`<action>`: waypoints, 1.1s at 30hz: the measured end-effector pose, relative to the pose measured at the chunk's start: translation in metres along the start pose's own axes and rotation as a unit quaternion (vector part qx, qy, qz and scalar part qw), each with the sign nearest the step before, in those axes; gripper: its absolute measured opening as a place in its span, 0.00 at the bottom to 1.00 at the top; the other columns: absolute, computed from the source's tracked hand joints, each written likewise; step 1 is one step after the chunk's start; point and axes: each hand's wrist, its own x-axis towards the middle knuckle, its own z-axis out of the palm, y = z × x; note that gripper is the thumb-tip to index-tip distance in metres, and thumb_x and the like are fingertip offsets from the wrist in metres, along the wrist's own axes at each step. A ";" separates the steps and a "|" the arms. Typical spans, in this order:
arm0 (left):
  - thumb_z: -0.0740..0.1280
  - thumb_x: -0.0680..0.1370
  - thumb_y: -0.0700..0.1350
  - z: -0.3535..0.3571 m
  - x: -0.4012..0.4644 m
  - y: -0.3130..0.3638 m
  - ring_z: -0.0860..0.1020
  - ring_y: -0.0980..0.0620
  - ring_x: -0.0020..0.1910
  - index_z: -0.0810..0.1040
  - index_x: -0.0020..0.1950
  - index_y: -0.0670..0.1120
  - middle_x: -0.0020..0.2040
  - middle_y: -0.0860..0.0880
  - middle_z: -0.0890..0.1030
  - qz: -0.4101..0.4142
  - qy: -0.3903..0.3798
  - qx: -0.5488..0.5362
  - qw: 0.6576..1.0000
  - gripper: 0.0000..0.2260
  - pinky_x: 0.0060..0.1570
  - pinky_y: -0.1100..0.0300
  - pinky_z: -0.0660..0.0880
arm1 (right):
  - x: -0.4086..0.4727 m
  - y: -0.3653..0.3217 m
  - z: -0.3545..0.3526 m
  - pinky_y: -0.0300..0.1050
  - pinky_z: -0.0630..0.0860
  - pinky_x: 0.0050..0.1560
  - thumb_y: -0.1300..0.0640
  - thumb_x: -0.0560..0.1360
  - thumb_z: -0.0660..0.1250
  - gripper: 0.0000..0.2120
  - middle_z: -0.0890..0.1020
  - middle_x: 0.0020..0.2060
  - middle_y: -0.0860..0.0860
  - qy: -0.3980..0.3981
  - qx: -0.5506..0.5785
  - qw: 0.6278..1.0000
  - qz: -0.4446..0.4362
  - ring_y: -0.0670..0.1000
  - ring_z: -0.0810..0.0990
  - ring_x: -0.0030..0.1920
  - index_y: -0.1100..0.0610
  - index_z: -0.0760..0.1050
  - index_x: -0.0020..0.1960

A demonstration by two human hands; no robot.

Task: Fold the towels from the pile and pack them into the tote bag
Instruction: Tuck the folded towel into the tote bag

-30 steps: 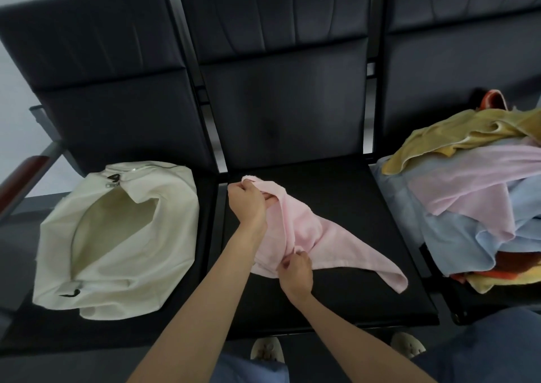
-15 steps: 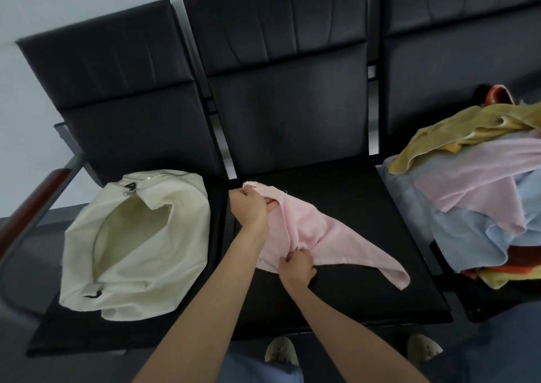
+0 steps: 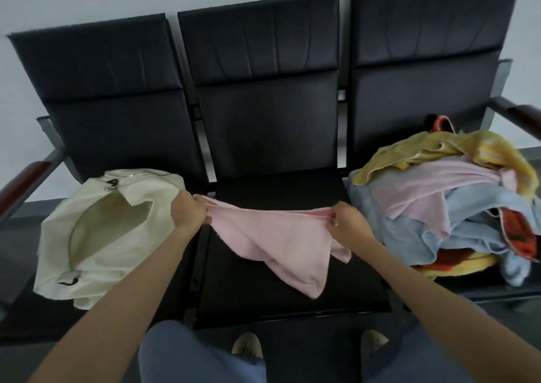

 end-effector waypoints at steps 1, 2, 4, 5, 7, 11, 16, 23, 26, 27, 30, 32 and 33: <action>0.60 0.78 0.38 -0.003 -0.006 -0.006 0.80 0.45 0.25 0.75 0.42 0.36 0.33 0.39 0.81 0.029 -0.020 0.050 0.998 0.09 0.25 0.60 0.71 | 0.001 0.004 -0.011 0.41 0.68 0.38 0.59 0.77 0.62 0.04 0.77 0.39 0.51 0.014 -0.026 0.999 -0.022 0.50 0.76 0.39 0.56 0.72 0.43; 0.61 0.75 0.37 -0.005 -0.012 -0.011 0.79 0.46 0.23 0.75 0.38 0.36 0.30 0.39 0.81 0.048 -0.042 0.097 0.993 0.08 0.24 0.61 0.69 | 0.002 0.008 -0.022 0.42 0.69 0.38 0.59 0.76 0.61 0.06 0.77 0.39 0.52 0.024 -0.046 0.998 -0.038 0.52 0.77 0.39 0.58 0.73 0.42; 0.64 0.73 0.36 -0.007 -0.021 -0.015 0.78 0.47 0.23 0.76 0.36 0.37 0.27 0.42 0.80 0.049 -0.090 0.157 0.982 0.06 0.26 0.61 0.70 | 0.002 0.015 -0.042 0.44 0.70 0.39 0.58 0.77 0.60 0.09 0.78 0.39 0.54 0.024 -0.079 0.995 -0.063 0.54 0.78 0.41 0.60 0.75 0.42; 0.65 0.72 0.35 -0.008 -0.025 -0.013 0.79 0.47 0.24 0.78 0.37 0.37 0.27 0.43 0.80 0.052 -0.106 0.170 0.978 0.05 0.27 0.60 0.73 | 0.000 0.016 -0.051 0.44 0.70 0.40 0.58 0.77 0.60 0.09 0.77 0.39 0.54 0.019 -0.088 0.993 -0.072 0.54 0.77 0.41 0.61 0.75 0.42; 0.66 0.73 0.35 -0.009 -0.032 -0.004 0.80 0.48 0.26 0.82 0.41 0.37 0.29 0.44 0.80 0.073 -0.111 0.175 0.975 0.05 0.33 0.59 0.78 | -0.004 0.013 -0.065 0.43 0.71 0.41 0.59 0.78 0.59 0.09 0.77 0.42 0.54 0.018 -0.097 0.992 -0.084 0.54 0.77 0.43 0.61 0.75 0.45; 0.62 0.75 0.36 -0.023 -0.041 0.025 0.81 0.47 0.28 0.81 0.39 0.38 0.28 0.44 0.80 0.099 -0.063 0.075 0.990 0.09 0.34 0.59 0.76 | -0.006 0.014 -0.093 0.51 0.72 0.49 0.62 0.77 0.58 0.09 0.77 0.48 0.59 0.033 -0.095 0.992 -0.081 0.60 0.77 0.49 0.66 0.75 0.50; 0.66 0.73 0.30 -0.057 -0.047 0.064 0.84 0.41 0.34 0.76 0.36 0.35 0.41 0.40 0.79 0.039 -0.146 -0.097 0.984 0.06 0.44 0.49 0.82 | -0.006 0.016 -0.130 0.47 0.64 0.40 0.65 0.75 0.60 0.05 0.75 0.44 0.63 0.076 -0.080 0.988 -0.110 0.62 0.76 0.45 0.64 0.70 0.40; 0.72 0.71 0.33 -0.093 -0.068 0.091 0.84 0.43 0.35 0.83 0.46 0.36 0.41 0.39 0.83 0.085 -0.070 -0.089 0.990 0.05 0.46 0.50 0.82 | -0.010 0.019 -0.161 0.60 0.72 0.50 0.64 0.79 0.56 0.07 0.74 0.47 0.63 0.077 -0.115 0.984 -0.113 0.65 0.76 0.46 0.64 0.70 0.45; 0.70 0.74 0.36 -0.099 -0.073 0.104 0.84 0.46 0.35 0.83 0.47 0.39 0.42 0.41 0.84 0.153 0.037 -0.152 0.976 0.04 0.44 0.51 0.82 | -0.017 0.013 -0.170 0.57 0.72 0.51 0.61 0.81 0.55 0.09 0.72 0.46 0.59 0.059 -0.142 0.980 -0.124 0.63 0.76 0.47 0.64 0.71 0.48; 0.69 0.75 0.36 -0.100 -0.074 0.108 0.84 0.46 0.36 0.84 0.47 0.40 0.42 0.42 0.84 0.173 0.065 -0.176 0.967 0.04 0.43 0.51 0.82 | -0.021 0.010 -0.173 0.55 0.72 0.50 0.59 0.82 0.55 0.10 0.71 0.44 0.57 0.054 -0.142 0.980 -0.129 0.62 0.76 0.46 0.63 0.71 0.48; 0.67 0.76 0.37 -0.100 -0.077 0.114 0.82 0.52 0.36 0.83 0.47 0.41 0.42 0.46 0.83 0.208 0.138 -0.212 0.945 0.05 0.37 0.60 0.82 | -0.032 0.003 -0.182 0.47 0.67 0.44 0.55 0.81 0.60 0.11 0.72 0.41 0.54 0.037 -0.106 0.982 -0.149 0.56 0.71 0.42 0.61 0.71 0.43; 0.66 0.76 0.37 -0.101 -0.078 0.116 0.80 0.56 0.34 0.83 0.46 0.41 0.42 0.47 0.82 0.196 0.161 -0.227 0.940 0.06 0.32 0.67 0.79 | -0.037 -0.001 -0.186 0.45 0.66 0.41 0.53 0.78 0.66 0.13 0.74 0.36 0.53 0.030 -0.058 0.985 -0.162 0.53 0.71 0.38 0.62 0.75 0.40; 0.66 0.77 0.37 -0.101 -0.074 0.115 0.80 0.55 0.35 0.83 0.46 0.41 0.42 0.48 0.82 0.180 0.162 -0.232 0.942 0.06 0.32 0.66 0.79 | -0.039 -0.002 -0.188 0.43 0.67 0.39 0.53 0.75 0.69 0.13 0.75 0.32 0.52 0.021 -0.022 0.986 -0.162 0.52 0.72 0.35 0.62 0.77 0.38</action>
